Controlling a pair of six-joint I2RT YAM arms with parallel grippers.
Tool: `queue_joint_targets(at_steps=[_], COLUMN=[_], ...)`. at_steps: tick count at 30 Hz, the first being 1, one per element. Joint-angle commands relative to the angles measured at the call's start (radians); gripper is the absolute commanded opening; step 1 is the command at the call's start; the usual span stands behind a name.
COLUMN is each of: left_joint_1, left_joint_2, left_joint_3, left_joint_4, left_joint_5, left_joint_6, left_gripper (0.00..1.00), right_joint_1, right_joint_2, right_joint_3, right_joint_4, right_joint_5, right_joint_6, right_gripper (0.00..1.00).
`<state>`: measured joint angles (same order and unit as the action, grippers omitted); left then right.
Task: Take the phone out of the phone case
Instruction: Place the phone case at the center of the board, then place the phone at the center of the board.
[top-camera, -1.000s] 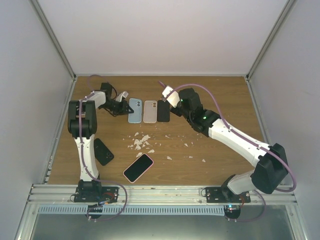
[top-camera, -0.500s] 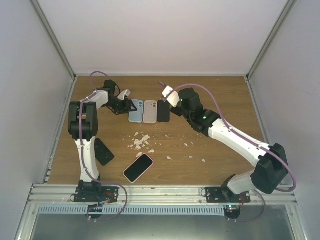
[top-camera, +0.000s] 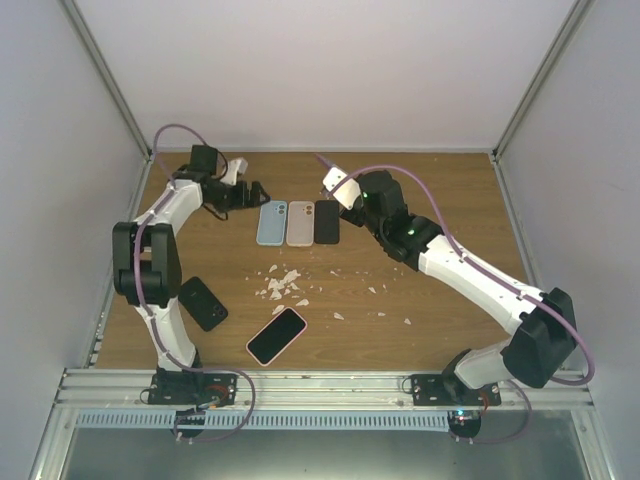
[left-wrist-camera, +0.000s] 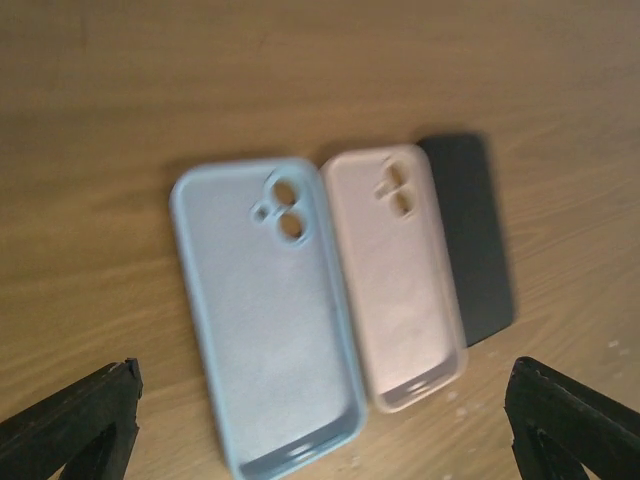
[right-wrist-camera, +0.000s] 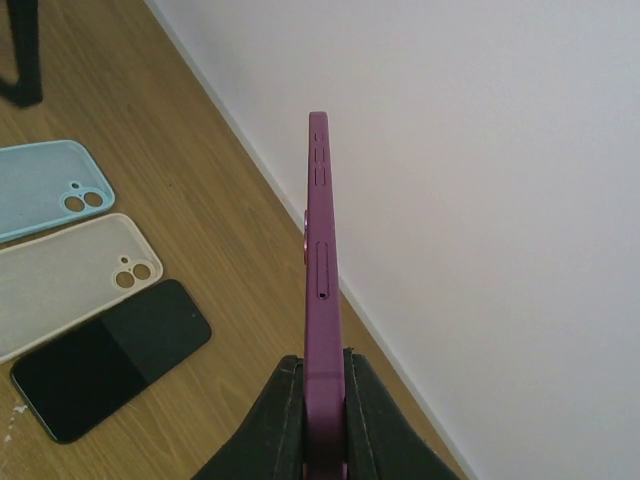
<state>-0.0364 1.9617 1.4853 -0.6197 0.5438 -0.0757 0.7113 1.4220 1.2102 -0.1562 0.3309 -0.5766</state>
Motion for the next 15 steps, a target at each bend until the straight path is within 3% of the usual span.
queue_joint_targets(at_steps=[1,10,15], left_joint_1=[0.007,0.007,-0.010], left_joint_2=[-0.162,-0.333,-0.355], left_joint_3=[0.015,0.043,0.008], left_joint_4=[0.133,0.347,0.535], left_joint_5=[0.081,0.305,0.472], left_joint_6=[-0.059,-0.246,-0.466], left_gripper=[0.99,0.99,0.99], right_joint_1=[-0.007,0.012,0.051], right_joint_2=[-0.033,-0.050,-0.057], right_joint_3=[0.051,0.037,-0.032], right_joint_4=[0.104,0.222,0.387], right_joint_5=[0.019,0.097,0.190], right_joint_6=[-0.062,-0.221,-0.418], right_gripper=[0.01,0.00,0.00])
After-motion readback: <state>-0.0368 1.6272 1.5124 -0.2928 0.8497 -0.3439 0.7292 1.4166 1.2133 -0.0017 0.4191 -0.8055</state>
